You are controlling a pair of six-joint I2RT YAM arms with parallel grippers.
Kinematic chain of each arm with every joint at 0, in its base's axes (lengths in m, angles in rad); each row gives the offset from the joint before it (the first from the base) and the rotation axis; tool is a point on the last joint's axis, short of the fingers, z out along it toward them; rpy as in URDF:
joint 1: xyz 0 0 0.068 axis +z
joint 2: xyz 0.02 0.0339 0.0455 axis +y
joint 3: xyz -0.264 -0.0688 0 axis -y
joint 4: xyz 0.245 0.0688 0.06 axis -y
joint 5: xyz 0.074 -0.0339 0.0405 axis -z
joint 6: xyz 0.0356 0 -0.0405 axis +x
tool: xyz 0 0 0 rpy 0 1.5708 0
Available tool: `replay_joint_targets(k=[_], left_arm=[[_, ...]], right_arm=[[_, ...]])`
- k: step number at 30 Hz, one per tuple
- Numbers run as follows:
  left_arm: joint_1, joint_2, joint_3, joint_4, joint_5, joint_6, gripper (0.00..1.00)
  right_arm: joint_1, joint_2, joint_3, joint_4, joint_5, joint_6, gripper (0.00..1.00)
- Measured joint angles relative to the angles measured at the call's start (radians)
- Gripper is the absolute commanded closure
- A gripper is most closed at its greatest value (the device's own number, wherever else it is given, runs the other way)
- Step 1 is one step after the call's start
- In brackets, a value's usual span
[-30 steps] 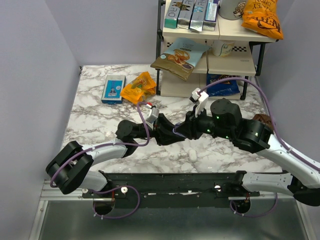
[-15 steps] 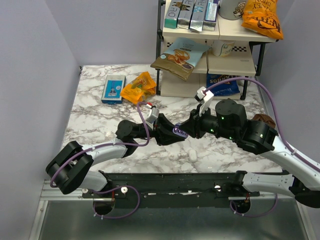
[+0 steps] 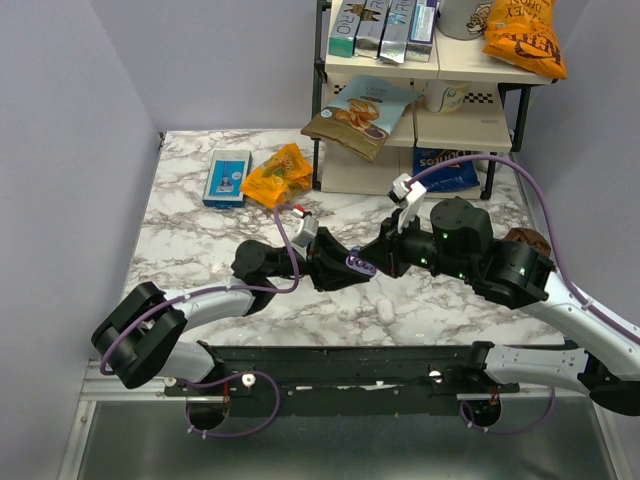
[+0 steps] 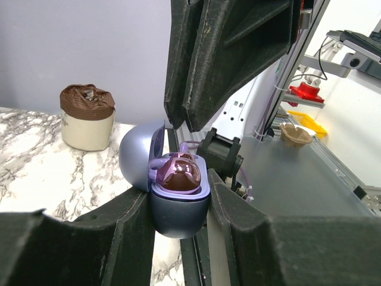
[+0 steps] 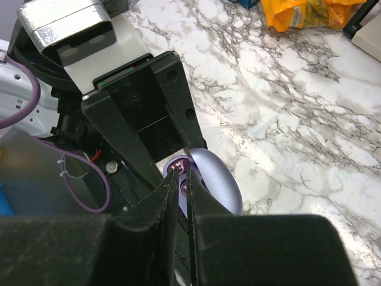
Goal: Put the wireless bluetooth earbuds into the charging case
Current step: Pick up the earbud from the charging case.
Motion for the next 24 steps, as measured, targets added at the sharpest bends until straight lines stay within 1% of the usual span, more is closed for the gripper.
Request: replay_joint_targets(k=[24], left_arm=[[-0.003,0.0,0.017,-0.002,-0.001,0.015,1.0]], right_arm=[[0.0,0.033,0.0,0.0,-0.053,-0.013,0.83]])
